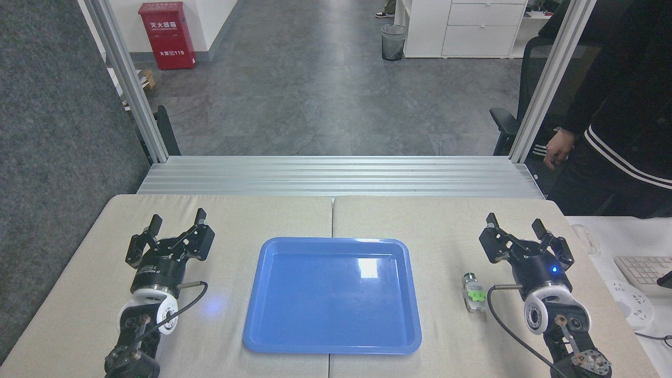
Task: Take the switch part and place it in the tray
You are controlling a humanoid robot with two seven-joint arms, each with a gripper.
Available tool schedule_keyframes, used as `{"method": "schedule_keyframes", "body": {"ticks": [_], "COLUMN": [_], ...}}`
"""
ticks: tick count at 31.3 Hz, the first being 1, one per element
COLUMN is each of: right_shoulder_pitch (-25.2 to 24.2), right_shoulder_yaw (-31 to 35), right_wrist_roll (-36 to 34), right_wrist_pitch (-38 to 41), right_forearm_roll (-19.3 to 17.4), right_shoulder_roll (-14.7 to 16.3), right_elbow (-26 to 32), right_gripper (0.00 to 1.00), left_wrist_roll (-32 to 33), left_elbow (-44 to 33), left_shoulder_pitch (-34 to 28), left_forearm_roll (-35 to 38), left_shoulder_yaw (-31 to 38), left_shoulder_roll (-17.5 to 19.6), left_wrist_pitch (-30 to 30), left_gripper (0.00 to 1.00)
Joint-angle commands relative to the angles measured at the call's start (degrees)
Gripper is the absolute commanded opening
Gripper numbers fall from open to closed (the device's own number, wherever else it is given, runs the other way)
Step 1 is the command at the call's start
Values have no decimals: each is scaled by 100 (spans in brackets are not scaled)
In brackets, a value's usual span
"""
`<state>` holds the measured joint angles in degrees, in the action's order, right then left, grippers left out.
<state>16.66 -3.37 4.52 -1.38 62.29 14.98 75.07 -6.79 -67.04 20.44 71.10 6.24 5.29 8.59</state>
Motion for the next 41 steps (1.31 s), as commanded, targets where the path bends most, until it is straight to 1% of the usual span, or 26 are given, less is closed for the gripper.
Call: {"method": "schedule_keyframes", "body": {"ticks": [1,41], "right_shoulder_pitch": [-5,-31], "right_shoulder_yaw": [3,-15], "right_wrist_roll": [5,14], "right_wrist_pitch": [-3,-3], "right_forearm_roll": [-6,3], "right_shoulder_roll": [-22,5], "right_elbow": [16,25], "right_gripper": [98,98], "left_wrist_roll": [3,20], "left_elbow": [-2,-64], "left_shoulder_pitch": [4,-13], "left_forearm_roll": [0,0], "left_shoulder_yaw": [0,-9], "left_shoulder_roll": [7,-10], "left_wrist_pitch": [2,2], "left_gripper": [100,100]}}
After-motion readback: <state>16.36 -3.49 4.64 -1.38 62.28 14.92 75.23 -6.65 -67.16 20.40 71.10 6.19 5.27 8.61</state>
